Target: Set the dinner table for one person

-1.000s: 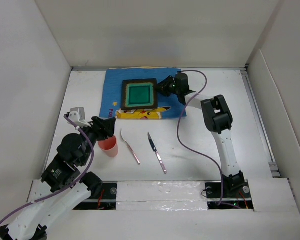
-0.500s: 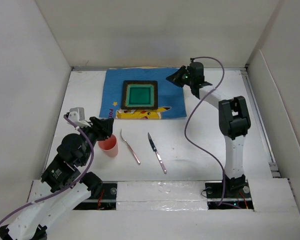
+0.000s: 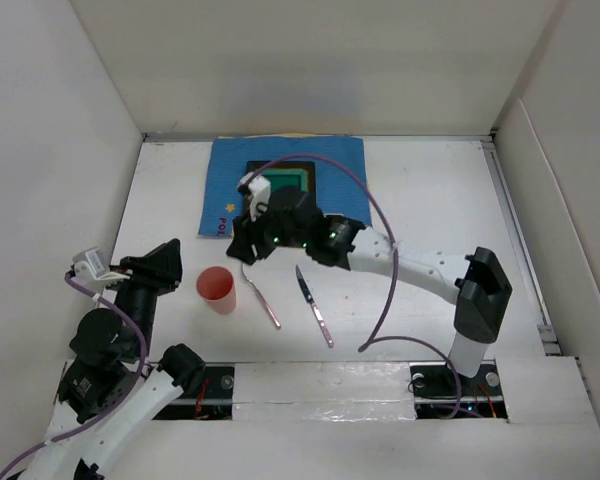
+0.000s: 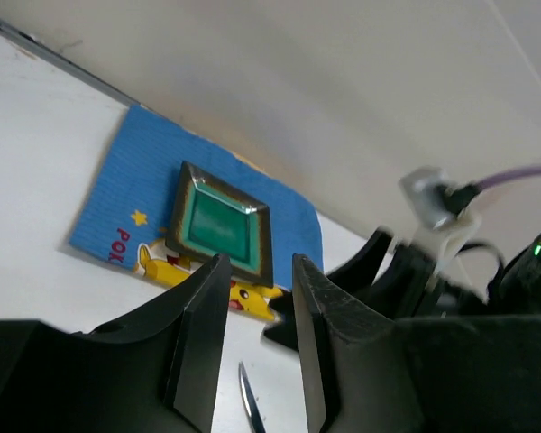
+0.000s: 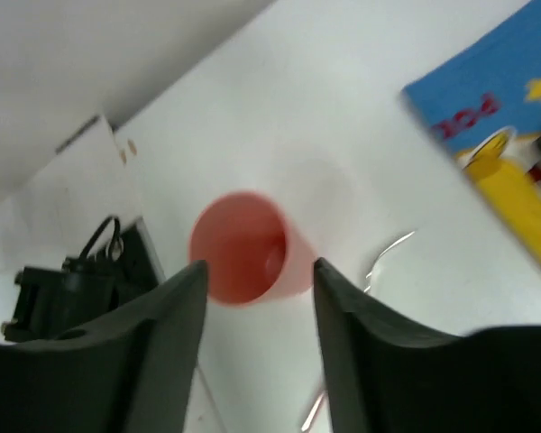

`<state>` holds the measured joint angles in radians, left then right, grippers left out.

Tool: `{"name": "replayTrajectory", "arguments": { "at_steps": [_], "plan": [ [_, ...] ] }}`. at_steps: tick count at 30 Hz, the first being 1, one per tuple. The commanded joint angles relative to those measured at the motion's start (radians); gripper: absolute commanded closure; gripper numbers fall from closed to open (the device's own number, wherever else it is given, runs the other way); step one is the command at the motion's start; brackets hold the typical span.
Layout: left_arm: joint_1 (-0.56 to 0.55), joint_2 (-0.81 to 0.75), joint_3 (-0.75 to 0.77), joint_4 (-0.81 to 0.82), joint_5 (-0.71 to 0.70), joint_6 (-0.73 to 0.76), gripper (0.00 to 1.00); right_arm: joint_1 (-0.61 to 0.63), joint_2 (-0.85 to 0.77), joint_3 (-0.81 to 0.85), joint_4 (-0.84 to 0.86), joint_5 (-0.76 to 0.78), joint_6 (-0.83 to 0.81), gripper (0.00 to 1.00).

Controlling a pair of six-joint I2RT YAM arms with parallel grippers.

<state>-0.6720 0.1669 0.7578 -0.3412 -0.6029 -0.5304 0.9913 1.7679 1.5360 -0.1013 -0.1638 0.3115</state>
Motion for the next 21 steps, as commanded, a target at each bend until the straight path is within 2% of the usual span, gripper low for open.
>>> {"name": "replayTrajectory", "arguments": {
  "at_steps": [1, 7, 8, 9, 12, 21],
  "plan": [
    [0.003, -0.044, -0.015, 0.028, -0.061, -0.019, 0.68, 0.054, 0.024, 0.088, -0.179, 0.188, -0.111, 0.41],
    [0.003, -0.043, -0.011, 0.024, -0.055, -0.017, 0.66, 0.139, 0.185, 0.263, -0.319, 0.305, -0.123, 0.40],
    [0.003, -0.040, -0.009, 0.019, -0.057, -0.017, 0.66, 0.139, 0.200, 0.274, -0.324, 0.310, -0.120, 0.41],
    [0.003, -0.037, -0.008, 0.015, -0.045, -0.019, 0.66, 0.148, 0.227, 0.303, -0.331, 0.319, -0.117, 0.47],
    [0.003, -0.037, -0.011, 0.025, -0.037, -0.014, 0.66, 0.148, 0.261, 0.317, -0.345, 0.339, -0.103, 0.49],
    [0.003, -0.024, -0.011, 0.030, -0.012, 0.000, 0.65, 0.148, 0.335, 0.346, -0.308, 0.254, -0.061, 0.57]
  ]
}}
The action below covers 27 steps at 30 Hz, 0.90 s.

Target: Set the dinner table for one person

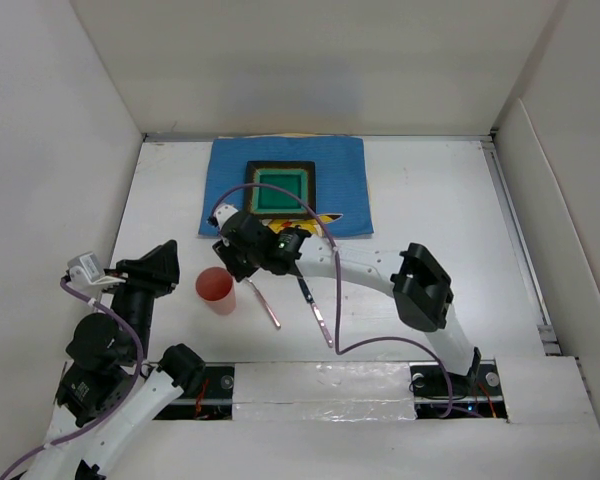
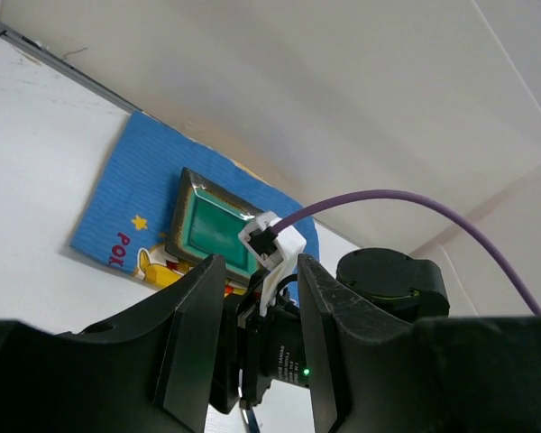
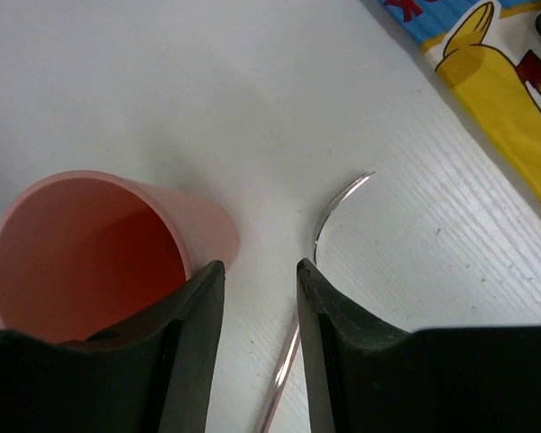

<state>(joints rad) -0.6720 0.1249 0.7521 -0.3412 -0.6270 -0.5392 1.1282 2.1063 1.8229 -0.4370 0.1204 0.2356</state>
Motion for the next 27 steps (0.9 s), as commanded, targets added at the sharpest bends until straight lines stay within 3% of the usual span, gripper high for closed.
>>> {"name": "replayTrajectory", "arguments": {
  "at_steps": [1, 10, 16, 27],
  "plan": [
    [0.003, 0.018, -0.004, 0.028, 0.013, 0.004, 0.65, 0.012, 0.003, 0.067, 0.014, -0.028, 0.016, 0.57],
    [0.003, 0.024, -0.010, 0.051, 0.029, 0.018, 0.65, 0.012, -0.156, -0.043, 0.055, 0.166, 0.036, 0.57],
    [0.003, 0.027, -0.008, 0.047, 0.024, 0.013, 0.65, 0.030, -0.224, -0.083, 0.076, 0.092, 0.036, 0.52],
    [0.003, 0.013, -0.008, 0.037, 0.020, 0.005, 0.65, 0.050, -0.080, -0.042, 0.077, -0.028, 0.051, 0.51]
  ]
}}
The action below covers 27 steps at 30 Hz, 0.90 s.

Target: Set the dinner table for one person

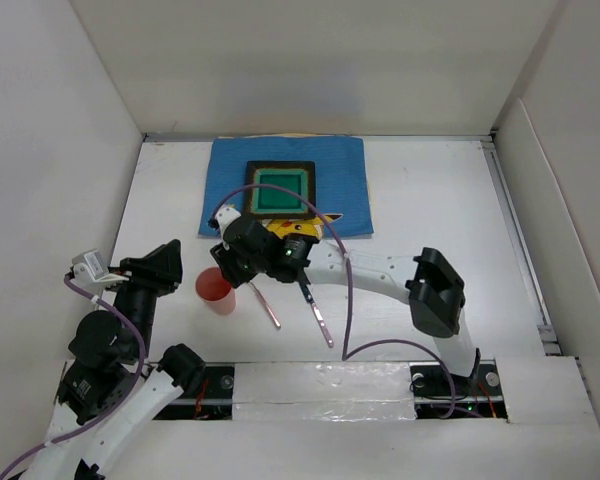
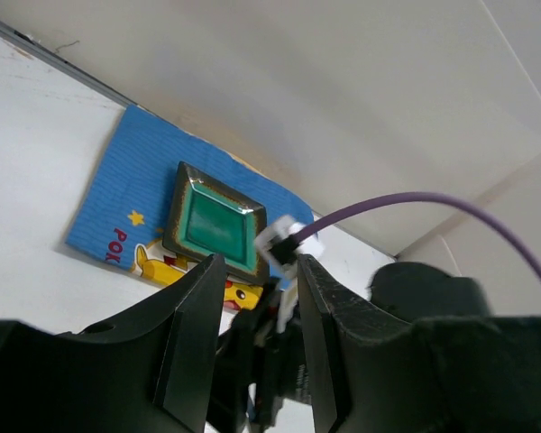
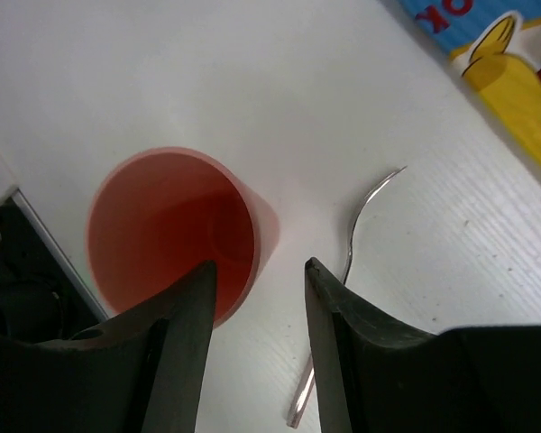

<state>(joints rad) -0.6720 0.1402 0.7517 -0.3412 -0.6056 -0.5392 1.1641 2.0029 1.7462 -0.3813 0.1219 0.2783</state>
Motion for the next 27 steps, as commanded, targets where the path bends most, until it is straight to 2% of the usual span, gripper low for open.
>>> {"name": "replayTrajectory", "arguments": {
  "at_steps": [1, 2, 3, 4, 5, 6, 11, 15, 19, 23, 27],
  "plan": [
    [0.003, -0.004, -0.008, 0.036, -0.003, 0.007, 0.65, 0.014, 0.040, 0.038, 0.024, -0.031, 0.012, 0.51],
    [0.003, -0.002, -0.006, 0.030, -0.005, 0.005, 0.65, 0.014, 0.049, 0.042, 0.025, -0.028, 0.013, 0.53],
    [0.003, -0.005, -0.005, 0.030, 0.001, 0.004, 0.65, 0.014, 0.059, 0.062, 0.021, -0.025, 0.012, 0.61],
    [0.003, -0.010, -0.008, 0.033, 0.001, 0.005, 0.65, 0.014, 0.071, 0.079, 0.021, -0.005, 0.019, 0.89],
    [0.003, -0.010, -0.008, 0.039, 0.001, 0.007, 0.65, 0.014, 0.069, 0.079, 0.022, -0.005, 0.028, 0.98],
    [0.003, -0.010, -0.009, 0.041, 0.000, 0.010, 0.65, 0.014, 0.063, 0.084, 0.033, 0.027, 0.039, 1.00],
    [0.003, -0.001, -0.009, 0.041, 0.010, 0.010, 0.65, -0.062, -0.047, 0.076, 0.168, 0.061, 0.068, 1.00],
    [0.003, 0.022, -0.006, 0.033, 0.023, 0.013, 0.65, -0.200, -0.104, 0.093, 0.185, 0.113, 0.052, 1.00],
    [0.003, 0.051, -0.002, 0.031, 0.033, 0.022, 0.62, -0.436, -0.060, 0.189, 0.093, 0.139, 0.006, 1.00],
    [0.003, 0.073, 0.000, 0.040, 0.049, 0.030, 0.62, -0.608, 0.091, 0.438, -0.057, 0.131, -0.017, 1.00],
    [0.003, 0.081, 0.000, 0.039, 0.050, 0.031, 0.61, -0.730, 0.255, 0.744, -0.172, 0.122, -0.025, 1.00]
  ]
}}
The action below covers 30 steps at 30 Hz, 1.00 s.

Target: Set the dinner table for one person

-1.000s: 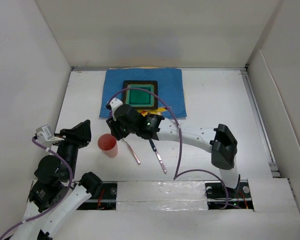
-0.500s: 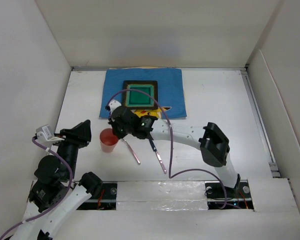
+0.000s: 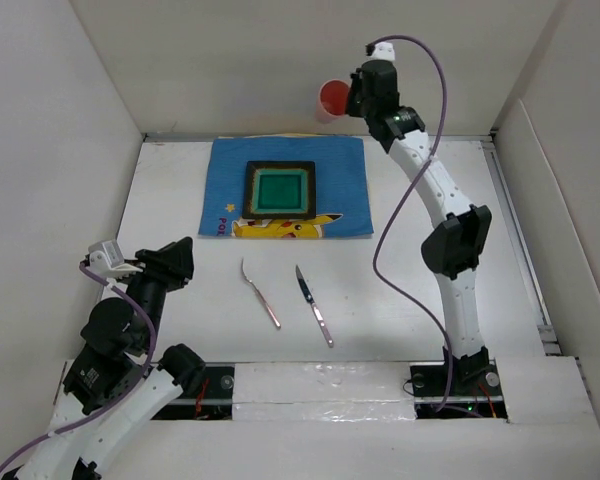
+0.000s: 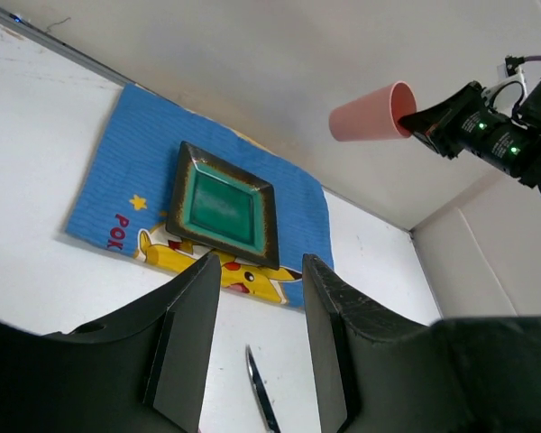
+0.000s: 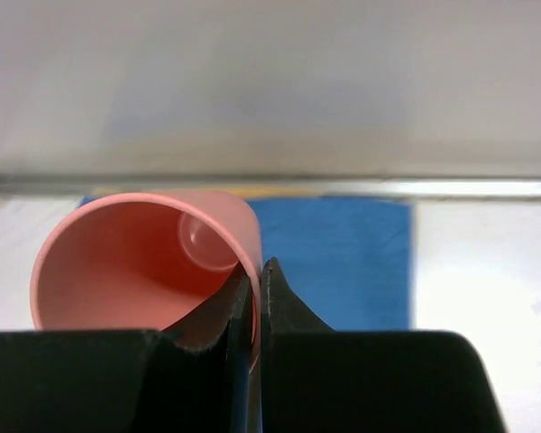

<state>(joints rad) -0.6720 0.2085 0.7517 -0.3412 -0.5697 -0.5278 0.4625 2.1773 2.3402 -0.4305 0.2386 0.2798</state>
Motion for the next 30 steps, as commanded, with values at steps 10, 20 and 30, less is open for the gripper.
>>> {"name": "replayTrajectory", "arguments": {
  "at_steps": [10, 20, 30],
  "plan": [
    [0.003, 0.034, 0.001, 0.047, 0.007, 0.026, 0.61, -0.202, 0.252, 0.241, -0.129, -0.055, -0.005, 1.00],
    [0.003, 0.049, 0.003, 0.054, -0.002, 0.032, 0.61, -0.202, 0.294, 0.194, -0.132, -0.087, -0.007, 1.00],
    [0.003, 0.054, 0.003, 0.057, -0.002, 0.035, 0.61, -0.179, 0.337, 0.237, -0.128, -0.079, -0.007, 1.00]
  ]
}}
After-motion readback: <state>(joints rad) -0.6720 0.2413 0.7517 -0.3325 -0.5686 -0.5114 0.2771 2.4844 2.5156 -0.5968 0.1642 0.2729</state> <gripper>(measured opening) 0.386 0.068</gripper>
